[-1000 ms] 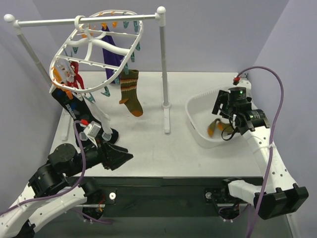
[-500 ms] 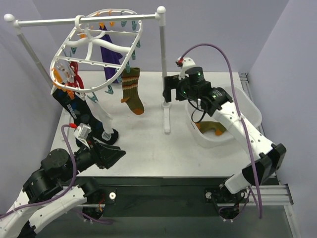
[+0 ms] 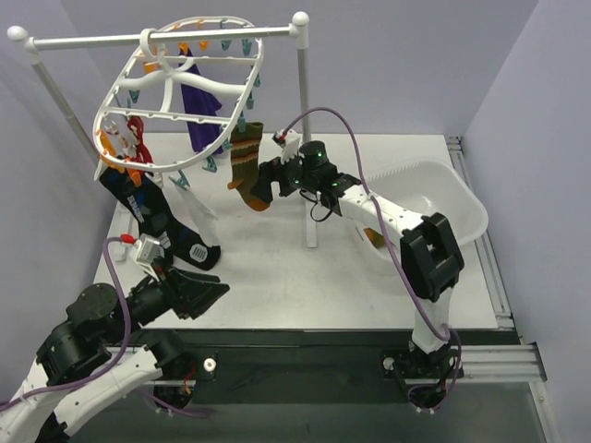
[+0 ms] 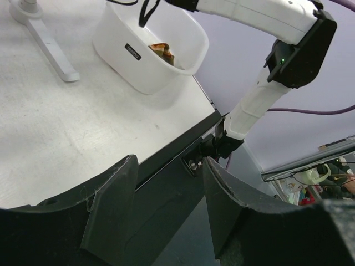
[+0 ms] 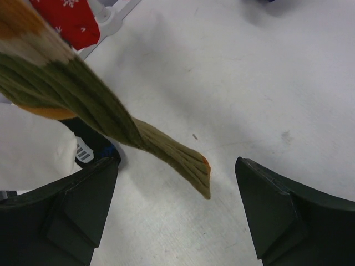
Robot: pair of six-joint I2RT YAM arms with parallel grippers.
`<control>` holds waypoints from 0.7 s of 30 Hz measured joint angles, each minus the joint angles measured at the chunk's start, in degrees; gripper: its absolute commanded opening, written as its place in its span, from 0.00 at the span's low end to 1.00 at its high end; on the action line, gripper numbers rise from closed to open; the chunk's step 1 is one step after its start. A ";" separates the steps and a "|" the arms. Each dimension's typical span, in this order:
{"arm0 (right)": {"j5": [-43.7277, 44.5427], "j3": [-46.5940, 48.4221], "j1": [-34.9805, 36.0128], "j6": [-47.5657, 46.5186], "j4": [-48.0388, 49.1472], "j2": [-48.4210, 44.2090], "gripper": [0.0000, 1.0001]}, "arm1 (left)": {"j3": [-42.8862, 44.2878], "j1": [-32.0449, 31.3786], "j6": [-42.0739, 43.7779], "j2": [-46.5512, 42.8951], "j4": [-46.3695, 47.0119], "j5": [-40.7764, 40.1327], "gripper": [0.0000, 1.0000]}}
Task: Remove the socks clipped to the hanger
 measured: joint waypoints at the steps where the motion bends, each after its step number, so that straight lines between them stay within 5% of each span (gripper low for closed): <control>1: -1.22 -0.63 0.07 -0.04 1.53 0.90 0.85 | -0.02 0.00 0.00 -0.09 0.04 0.04 0.61; 5: -5.75 -1.40 0.15 0.68 6.34 3.82 0.53 | -0.07 0.00 -0.02 -0.94 0.11 0.22 0.61; 6: -6.75 -1.31 0.31 1.42 7.50 4.57 0.34 | -0.07 0.00 -0.02 -1.20 0.11 0.22 0.61; 9: -7.85 -1.16 0.83 2.56 8.41 5.42 0.00 | -0.07 0.00 -0.02 -1.57 0.04 0.20 0.61; 21: 0.85 -1.14 10.60 11.41 -5.51 -5.92 0.00 | -0.07 0.00 -0.33 -0.31 -0.24 -0.94 0.67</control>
